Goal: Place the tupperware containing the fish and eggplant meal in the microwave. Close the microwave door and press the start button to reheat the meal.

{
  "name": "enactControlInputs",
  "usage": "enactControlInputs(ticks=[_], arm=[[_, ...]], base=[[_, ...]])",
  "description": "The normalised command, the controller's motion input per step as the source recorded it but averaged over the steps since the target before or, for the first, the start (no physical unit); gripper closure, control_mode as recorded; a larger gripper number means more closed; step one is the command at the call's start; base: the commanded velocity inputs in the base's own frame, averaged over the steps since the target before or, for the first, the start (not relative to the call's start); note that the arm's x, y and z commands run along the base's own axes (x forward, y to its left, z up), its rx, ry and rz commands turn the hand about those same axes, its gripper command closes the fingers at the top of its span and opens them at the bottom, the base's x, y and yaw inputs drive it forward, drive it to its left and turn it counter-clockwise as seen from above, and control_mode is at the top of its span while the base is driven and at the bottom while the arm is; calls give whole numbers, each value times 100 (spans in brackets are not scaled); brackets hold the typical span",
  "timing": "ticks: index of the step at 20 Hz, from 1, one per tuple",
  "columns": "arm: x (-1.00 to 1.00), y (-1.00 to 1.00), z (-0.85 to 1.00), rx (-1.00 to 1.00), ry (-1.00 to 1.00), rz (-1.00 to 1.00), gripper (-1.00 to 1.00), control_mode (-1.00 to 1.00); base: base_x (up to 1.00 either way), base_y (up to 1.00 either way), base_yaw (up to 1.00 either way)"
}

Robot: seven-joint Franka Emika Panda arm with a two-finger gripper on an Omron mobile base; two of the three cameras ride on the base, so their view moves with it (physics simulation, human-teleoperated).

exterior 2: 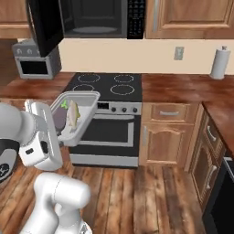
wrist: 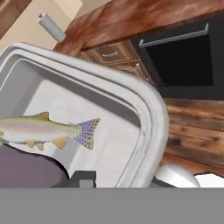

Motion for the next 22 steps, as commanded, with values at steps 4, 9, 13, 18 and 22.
enactControlInputs(ticks=[4, 9, 13, 18, 22], arm=[[0, 0, 0, 0, 0, 0, 100, 100], [0, 0, 0, 0, 0, 0, 100, 100], [0, 0, 0, 0, 0, 0, 100, 100], [0, 0, 0, 0, 0, 0, 100, 100], [0, 0, 0, 0, 0, 0, 100, 100]], base=[[62, -53, 49], [61, -55, 46], [53, -67, 42], [47, -66, 39], [51, -57, 34]])
